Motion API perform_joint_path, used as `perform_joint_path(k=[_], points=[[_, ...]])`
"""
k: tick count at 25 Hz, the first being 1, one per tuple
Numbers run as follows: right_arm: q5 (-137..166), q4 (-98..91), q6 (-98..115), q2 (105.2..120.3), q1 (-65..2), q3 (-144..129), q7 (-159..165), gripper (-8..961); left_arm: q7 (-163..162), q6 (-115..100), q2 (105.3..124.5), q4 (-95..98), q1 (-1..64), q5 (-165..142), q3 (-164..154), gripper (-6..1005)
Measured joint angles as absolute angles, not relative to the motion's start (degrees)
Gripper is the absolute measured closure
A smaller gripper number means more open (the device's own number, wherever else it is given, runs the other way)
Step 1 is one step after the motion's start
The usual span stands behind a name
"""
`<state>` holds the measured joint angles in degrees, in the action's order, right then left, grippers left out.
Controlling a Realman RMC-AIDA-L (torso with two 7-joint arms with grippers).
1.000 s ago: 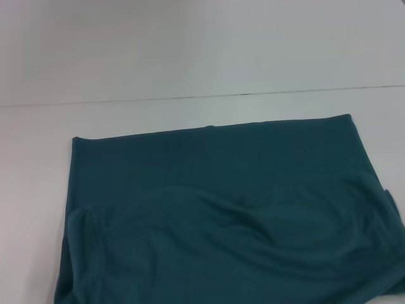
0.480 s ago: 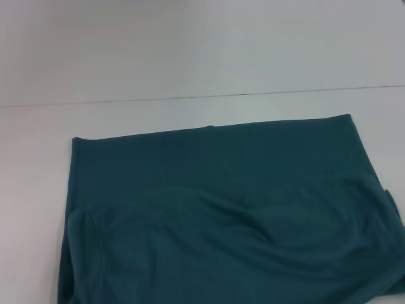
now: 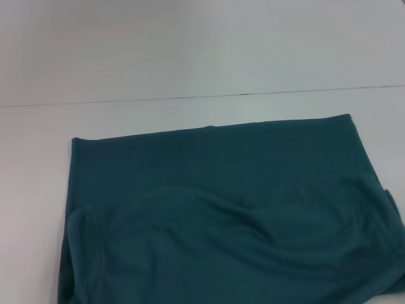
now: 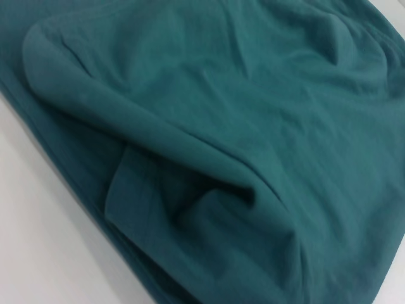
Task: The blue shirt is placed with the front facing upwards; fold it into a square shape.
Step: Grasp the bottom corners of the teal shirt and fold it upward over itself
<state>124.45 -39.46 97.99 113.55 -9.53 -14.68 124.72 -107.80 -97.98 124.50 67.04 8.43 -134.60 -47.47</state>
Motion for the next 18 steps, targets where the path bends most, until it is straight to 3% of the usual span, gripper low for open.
perform_joint_path(k=[6, 9, 18], points=[[124.46, -39.46, 97.99, 113.51, -9.58, -14.51, 124.72, 950, -108.70, -98.43, 124.54, 67.23, 8.43, -134.32, -47.21, 916], [124.45, -39.46, 97.99, 113.42, -9.58, -14.37, 124.72, 949, -108.97, -99.05, 124.48, 67.30, 8.43, -133.49, -46.90, 993], [124.35, -39.46, 98.42, 112.98, -9.56, -14.23, 124.60, 949, -108.13, -103.67, 124.20, 68.38, 8.71, -128.69, -40.47, 993]])
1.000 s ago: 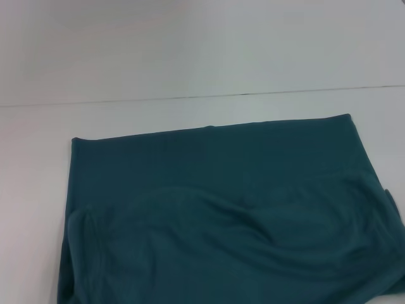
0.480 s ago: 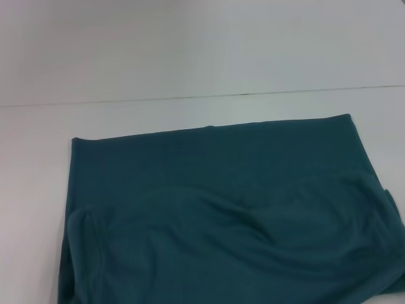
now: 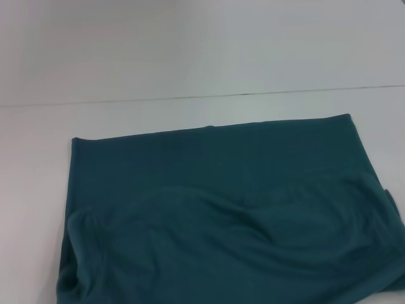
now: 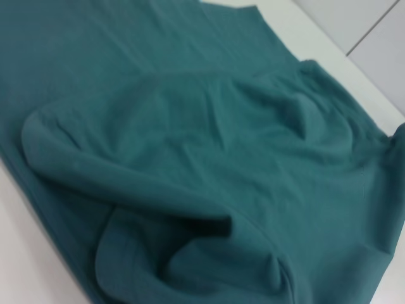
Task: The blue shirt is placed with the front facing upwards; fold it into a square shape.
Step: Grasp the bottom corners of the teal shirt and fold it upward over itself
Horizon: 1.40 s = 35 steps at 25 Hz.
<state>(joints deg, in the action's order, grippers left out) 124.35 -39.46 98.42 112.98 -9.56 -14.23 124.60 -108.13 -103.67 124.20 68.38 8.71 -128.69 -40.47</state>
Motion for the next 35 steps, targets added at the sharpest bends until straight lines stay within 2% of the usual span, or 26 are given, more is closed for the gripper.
perform_joint_path(k=[11, 22, 31, 35], points=[[121.16, -39.46, 100.83, 112.86, -10.49, -12.21, 124.67, 949, -109.35, -105.45, 123.61, 63.95, 12.09, -128.58, -36.62, 992], [120.08, -39.38, 101.67, 112.89, -12.69, -8.74, 125.70, 950, -117.26, -106.15, 119.05, 56.85, 17.82, -129.04, -35.41, 993], [119.86, -39.84, 101.70, 112.80, -16.66, -8.54, 126.72, 950, -120.79, -103.88, 114.43, 48.28, 26.32, -129.09, -32.84, 993], [119.80, -39.94, 101.41, 112.30, -18.31, -8.41, 127.44, 949, -121.21, -101.24, 112.41, 44.92, 29.52, -129.11, -33.10, 993]])
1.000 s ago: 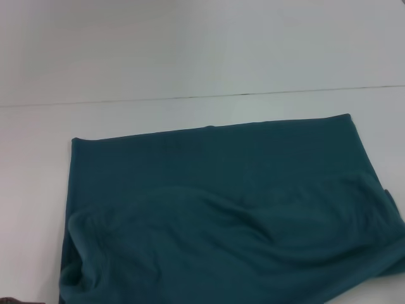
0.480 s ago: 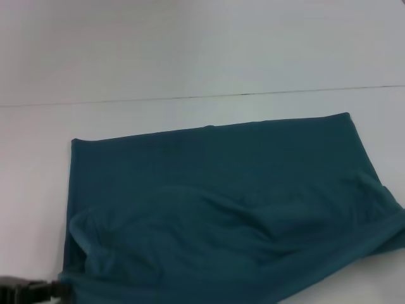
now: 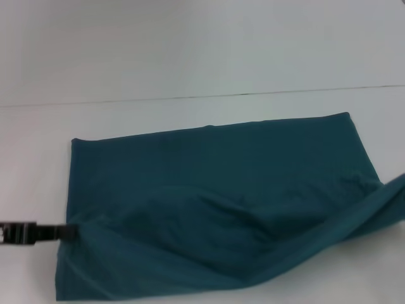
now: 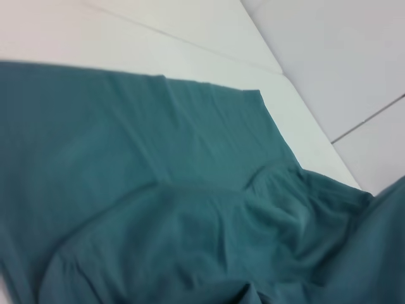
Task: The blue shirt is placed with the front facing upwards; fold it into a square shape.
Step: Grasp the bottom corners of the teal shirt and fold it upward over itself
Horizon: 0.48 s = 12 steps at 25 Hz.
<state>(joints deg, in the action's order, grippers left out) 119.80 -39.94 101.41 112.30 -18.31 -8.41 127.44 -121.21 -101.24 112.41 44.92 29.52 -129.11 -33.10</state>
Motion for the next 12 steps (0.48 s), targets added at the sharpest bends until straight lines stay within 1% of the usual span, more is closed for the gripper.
perform_joint_path(k=[2, 3, 9, 12], points=[[119.53, -39.97, 100.88, 112.09, -19.02, -8.28, 127.68, 949, -121.76, -99.28, 111.28, 43.10, 31.08, -129.39, -33.40, 993], [119.36, -39.99, 100.51, 112.02, -19.41, -8.24, 127.77, 949, -122.06, -98.57, 111.00, 42.71, 31.46, -129.75, -33.56, 993], [119.08, -39.63, 96.44, 111.31, -21.55, -8.17, 128.63, 949, -124.08, -94.29, 109.92, 42.08, 33.90, -132.00, -33.81, 993], [118.65, -39.55, 95.09, 111.27, -22.75, -8.24, 129.10, 950, -124.96, -92.93, 109.37, 42.06, 34.89, -132.01, -33.83, 993]])
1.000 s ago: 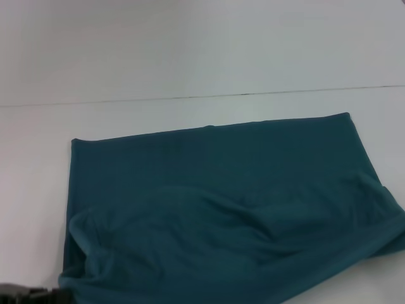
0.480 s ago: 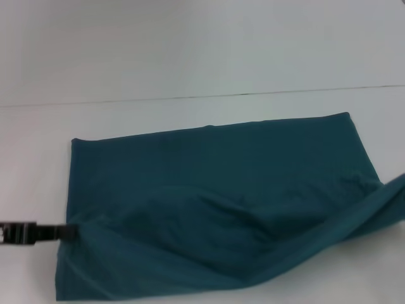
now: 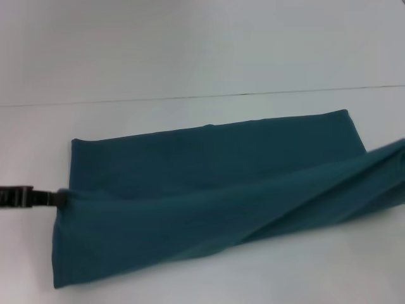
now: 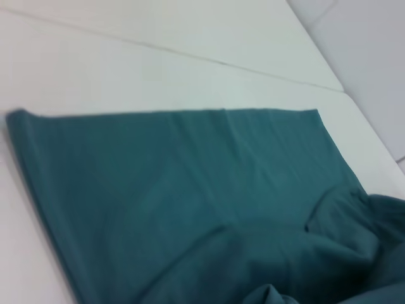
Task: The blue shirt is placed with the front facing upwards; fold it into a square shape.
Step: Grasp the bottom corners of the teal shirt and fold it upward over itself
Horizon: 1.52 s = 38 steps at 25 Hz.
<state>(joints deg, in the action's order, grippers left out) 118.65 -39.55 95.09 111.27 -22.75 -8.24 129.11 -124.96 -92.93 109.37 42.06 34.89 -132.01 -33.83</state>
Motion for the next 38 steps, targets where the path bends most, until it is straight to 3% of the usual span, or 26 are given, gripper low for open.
perform_joint_path(k=[17, 26, 38], points=[[117.78, -39.94, 89.86, 110.56, -27.19, -8.96, 130.31, 948, -125.85, -85.38, 107.64, 39.82, 42.64, -132.11, -33.83, 992], [117.91, -39.70, 82.27, 109.88, -29.98, -12.64, 131.61, 944, -125.47, -79.03, 108.25, 39.01, 44.02, -132.11, -33.86, 992], [117.99, -39.34, 71.67, 110.35, -34.24, -18.87, 133.35, 939, -125.22, -69.82, 108.24, 34.84, 47.03, -132.09, -37.87, 993]])
